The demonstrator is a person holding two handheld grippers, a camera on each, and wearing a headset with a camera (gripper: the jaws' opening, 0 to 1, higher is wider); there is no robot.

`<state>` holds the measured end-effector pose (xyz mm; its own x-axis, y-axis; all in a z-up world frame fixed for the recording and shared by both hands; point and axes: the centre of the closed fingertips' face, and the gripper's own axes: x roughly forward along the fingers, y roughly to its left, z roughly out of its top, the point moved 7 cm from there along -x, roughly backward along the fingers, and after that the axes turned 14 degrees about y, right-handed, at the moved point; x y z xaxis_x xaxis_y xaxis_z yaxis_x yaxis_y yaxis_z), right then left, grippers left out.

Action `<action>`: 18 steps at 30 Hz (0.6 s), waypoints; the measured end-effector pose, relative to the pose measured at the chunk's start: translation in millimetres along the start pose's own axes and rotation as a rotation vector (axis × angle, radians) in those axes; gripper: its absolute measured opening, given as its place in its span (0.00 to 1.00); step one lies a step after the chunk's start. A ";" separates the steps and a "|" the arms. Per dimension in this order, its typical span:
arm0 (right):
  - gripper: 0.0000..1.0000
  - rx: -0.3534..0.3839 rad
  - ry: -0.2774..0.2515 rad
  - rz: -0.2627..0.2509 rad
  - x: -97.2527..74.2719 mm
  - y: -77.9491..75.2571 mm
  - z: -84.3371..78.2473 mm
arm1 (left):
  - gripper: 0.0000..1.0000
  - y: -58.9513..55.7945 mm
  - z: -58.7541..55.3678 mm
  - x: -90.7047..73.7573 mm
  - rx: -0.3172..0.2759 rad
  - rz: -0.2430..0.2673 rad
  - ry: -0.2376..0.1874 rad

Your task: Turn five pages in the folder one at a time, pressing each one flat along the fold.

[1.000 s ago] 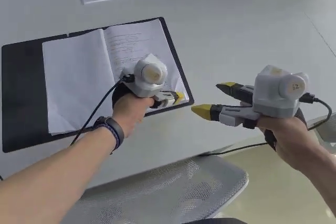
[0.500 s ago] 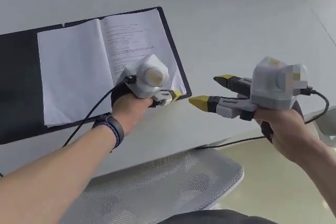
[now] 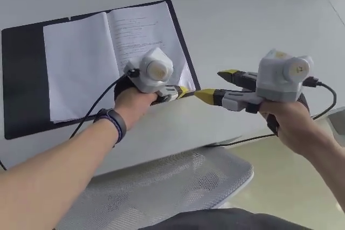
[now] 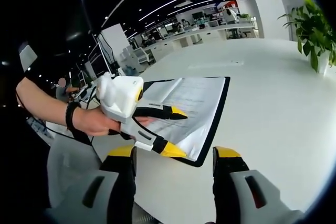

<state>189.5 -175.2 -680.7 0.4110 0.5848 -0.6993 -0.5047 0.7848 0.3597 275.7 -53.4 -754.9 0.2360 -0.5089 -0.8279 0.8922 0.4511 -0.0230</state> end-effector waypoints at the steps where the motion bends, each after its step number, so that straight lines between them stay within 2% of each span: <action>1: 0.57 0.000 -0.002 0.002 1.7 -1.1 1.6 | 0.62 0.0 -0.1 -0.2 0.000 0.000 0.000; 7: 0.53 0.020 -0.020 0.025 11.0 -7.3 8.8 | 0.61 1.1 -0.6 -1.0 -0.008 -0.006 -0.006; 12: 0.50 0.027 -0.029 0.052 21.3 -10.9 15.8 | 0.56 5.8 -0.8 -1.5 -0.031 -0.012 -0.016; 18: 0.48 0.030 -0.024 0.083 41.9 -17.1 28.6 | 0.57 4.3 -0.6 -0.1 -0.026 -0.010 -0.017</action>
<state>237.1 -158.2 -698.4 0.3873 0.6523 -0.6515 -0.5149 0.7392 0.4341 279.3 -50.9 -755.2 0.2337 -0.5259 -0.8178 0.8845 0.4643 -0.0459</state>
